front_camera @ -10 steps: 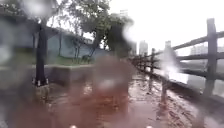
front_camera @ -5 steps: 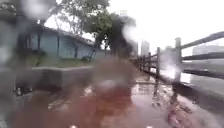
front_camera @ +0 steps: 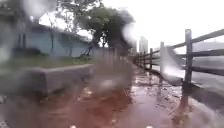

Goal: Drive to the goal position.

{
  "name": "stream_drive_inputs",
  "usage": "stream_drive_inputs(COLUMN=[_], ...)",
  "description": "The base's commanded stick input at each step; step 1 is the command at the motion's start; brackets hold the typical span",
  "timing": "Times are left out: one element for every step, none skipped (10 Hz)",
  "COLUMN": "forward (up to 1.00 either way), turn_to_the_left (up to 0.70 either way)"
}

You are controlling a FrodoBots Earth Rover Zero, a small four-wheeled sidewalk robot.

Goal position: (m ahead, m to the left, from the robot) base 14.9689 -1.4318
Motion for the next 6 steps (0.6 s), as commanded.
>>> stream_drive_inputs(forward=[1.00, 1.00, 1.00, 1.00, 1.00, 1.00], turn_to_the_left=[-0.01, -0.03, -0.09, -0.05, -0.11, -0.39])
